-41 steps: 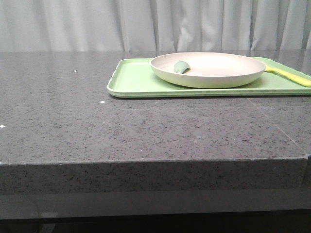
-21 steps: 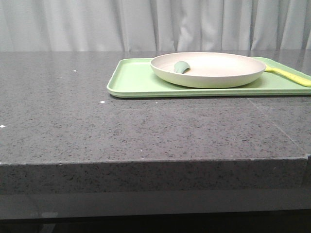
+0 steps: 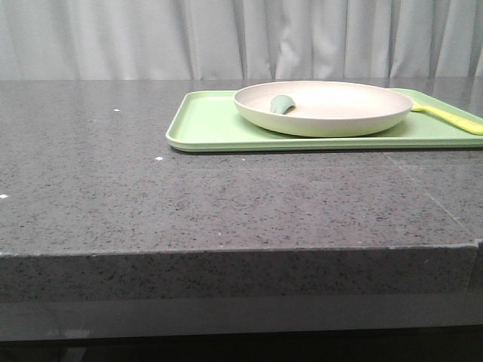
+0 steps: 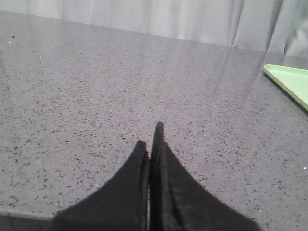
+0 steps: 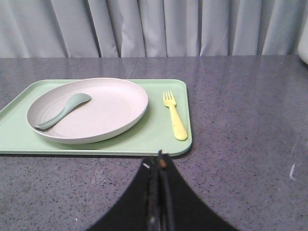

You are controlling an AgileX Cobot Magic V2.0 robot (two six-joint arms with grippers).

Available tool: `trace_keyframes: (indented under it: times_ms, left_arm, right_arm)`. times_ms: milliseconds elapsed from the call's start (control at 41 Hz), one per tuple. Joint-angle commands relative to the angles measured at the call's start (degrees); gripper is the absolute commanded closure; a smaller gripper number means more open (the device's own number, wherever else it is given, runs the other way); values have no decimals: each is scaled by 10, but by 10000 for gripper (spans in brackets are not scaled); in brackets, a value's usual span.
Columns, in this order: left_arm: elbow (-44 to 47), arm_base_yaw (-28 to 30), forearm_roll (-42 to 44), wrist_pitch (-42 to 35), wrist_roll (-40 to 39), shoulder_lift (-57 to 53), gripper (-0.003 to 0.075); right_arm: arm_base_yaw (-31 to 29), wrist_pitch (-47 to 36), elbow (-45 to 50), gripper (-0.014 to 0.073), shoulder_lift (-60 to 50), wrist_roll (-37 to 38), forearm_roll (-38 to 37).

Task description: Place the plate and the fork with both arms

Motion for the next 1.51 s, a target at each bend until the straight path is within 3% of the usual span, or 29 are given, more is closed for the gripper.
trace_keyframes:
  times_ms: [0, 195, 780, 1486]
  left_arm:
    - [2, 2, -3, -48, 1, -12, 738]
    - [2, 2, -3, -48, 1, -12, 738]
    - [2, 2, -3, -48, 1, -12, 738]
    - [2, 2, -3, -48, 1, -12, 738]
  right_arm:
    - [-2, -46, -15, 657, 4, -5, 0]
    - [-3, -60, 6, 657, 1, -6, -8]
    - [-31, -112, 239, 657, -144, -8, -8]
    - [-31, -89, 238, 657, -144, -8, -8]
